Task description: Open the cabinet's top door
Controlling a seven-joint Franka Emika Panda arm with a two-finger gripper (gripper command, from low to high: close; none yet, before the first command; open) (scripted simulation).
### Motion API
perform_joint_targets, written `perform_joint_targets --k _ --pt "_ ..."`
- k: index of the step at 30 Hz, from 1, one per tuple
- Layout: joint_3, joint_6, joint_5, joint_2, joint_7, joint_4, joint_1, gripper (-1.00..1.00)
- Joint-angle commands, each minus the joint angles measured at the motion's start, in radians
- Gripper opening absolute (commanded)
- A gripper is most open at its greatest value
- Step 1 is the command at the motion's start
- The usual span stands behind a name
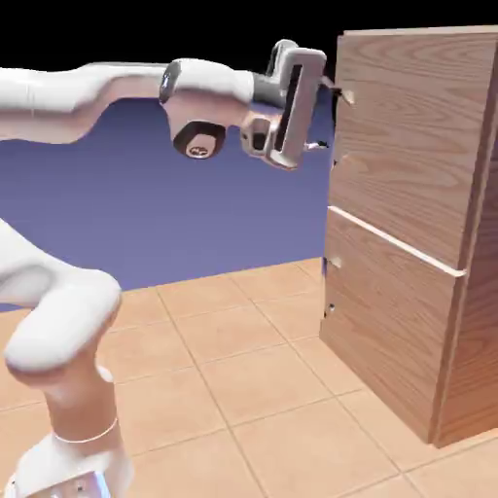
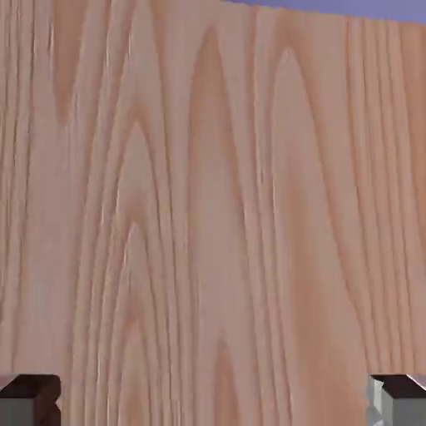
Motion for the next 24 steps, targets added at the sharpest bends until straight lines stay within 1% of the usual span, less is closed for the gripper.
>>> perform_joint_targets --k 1,24 --pt "0.022 0.0 0.044 -0.009 0.033 0.013 -0.02 0.0" --pt "0.538 0.004 1.044 -0.218 0.783 0.314 -0.485 0.0"
